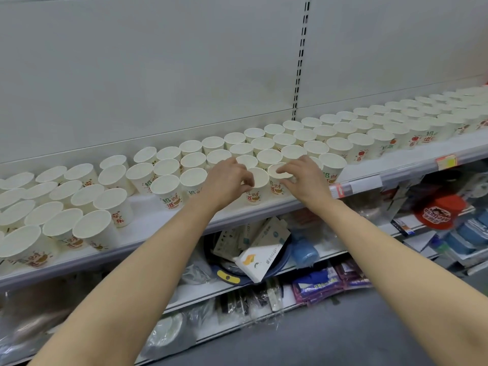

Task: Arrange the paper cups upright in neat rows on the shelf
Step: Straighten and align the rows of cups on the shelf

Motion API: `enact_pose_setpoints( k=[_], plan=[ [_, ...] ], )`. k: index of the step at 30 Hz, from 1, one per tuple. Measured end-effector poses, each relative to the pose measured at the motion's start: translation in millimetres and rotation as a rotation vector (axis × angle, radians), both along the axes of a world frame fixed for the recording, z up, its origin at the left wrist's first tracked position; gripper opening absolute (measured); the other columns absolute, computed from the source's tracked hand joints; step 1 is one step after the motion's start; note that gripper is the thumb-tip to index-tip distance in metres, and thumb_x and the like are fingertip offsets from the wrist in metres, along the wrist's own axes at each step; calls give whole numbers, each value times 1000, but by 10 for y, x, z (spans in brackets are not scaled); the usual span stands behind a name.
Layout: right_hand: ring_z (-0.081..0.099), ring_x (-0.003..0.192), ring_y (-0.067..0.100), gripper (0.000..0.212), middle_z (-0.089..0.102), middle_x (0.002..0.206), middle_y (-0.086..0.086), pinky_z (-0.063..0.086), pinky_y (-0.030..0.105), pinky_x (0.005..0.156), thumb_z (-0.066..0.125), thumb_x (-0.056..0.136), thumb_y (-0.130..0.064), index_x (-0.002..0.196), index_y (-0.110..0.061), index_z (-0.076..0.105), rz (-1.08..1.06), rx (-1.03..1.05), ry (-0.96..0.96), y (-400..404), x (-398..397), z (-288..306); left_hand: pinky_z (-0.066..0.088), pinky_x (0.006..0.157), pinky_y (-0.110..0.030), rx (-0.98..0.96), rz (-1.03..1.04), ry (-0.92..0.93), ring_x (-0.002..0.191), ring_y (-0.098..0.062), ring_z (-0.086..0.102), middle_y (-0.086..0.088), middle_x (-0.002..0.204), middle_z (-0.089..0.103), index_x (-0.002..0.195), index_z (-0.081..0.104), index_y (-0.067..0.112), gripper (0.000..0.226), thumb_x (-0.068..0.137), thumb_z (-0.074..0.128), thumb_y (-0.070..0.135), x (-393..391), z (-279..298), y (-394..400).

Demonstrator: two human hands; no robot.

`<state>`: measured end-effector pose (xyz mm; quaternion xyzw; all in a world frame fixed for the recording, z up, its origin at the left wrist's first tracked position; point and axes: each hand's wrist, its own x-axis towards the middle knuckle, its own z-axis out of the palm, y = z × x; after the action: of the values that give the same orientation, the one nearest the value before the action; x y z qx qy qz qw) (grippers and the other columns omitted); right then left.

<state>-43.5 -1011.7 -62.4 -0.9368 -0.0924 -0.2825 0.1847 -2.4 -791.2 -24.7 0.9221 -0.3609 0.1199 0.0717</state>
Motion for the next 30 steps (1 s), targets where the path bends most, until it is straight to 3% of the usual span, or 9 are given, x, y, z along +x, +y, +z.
enact_pose_setpoints(
  k=[7, 14, 19, 25, 30],
  plan=[
    [56, 84, 33, 14, 72, 84, 3, 45, 40, 77, 79, 73, -21, 85, -16, 74, -45, -82, 74, -109, 44, 6, 47, 75, -36, -9, 46, 37, 98, -14, 50, 12, 98, 68, 98, 73, 33, 16, 84, 72, 40, -39, -3, -43],
    [53, 87, 27, 3, 71, 81, -1, 39, 37, 78, 72, 79, -18, 82, -18, 74, 27, -101, 124, -177, 30, 90, 35, 68, -27, -76, 76, 38, 96, -15, 52, 11, 93, 68, 93, 74, 30, 9, 88, 68, 35, -102, -64, -115],
    [56, 86, 27, 3, 71, 82, -2, 42, 38, 78, 73, 79, -18, 82, -19, 74, 58, -114, 118, -205, 44, 64, 42, 71, -30, -105, 100, 15, 96, -15, 53, 9, 95, 69, 99, 72, 31, 13, 90, 66, 37, -146, -107, -157],
    [59, 83, 31, 18, 71, 86, 2, 44, 38, 72, 80, 74, -20, 90, -15, 73, 91, -133, -85, -9, 62, 66, 42, 74, -31, -177, 99, -55, 99, -16, 55, 8, 103, 69, 109, 70, 30, 28, 88, 66, 46, -202, -105, 38],
    [56, 81, 27, 16, 69, 82, 0, 37, 34, 68, 68, 82, -29, 91, -15, 72, 175, -110, -294, 421, 3, 108, 39, 66, -29, -256, 176, -177, 87, -21, 59, 5, 91, 71, 101, 74, 24, 22, 85, 71, 39, -388, -176, 503]
  ],
)
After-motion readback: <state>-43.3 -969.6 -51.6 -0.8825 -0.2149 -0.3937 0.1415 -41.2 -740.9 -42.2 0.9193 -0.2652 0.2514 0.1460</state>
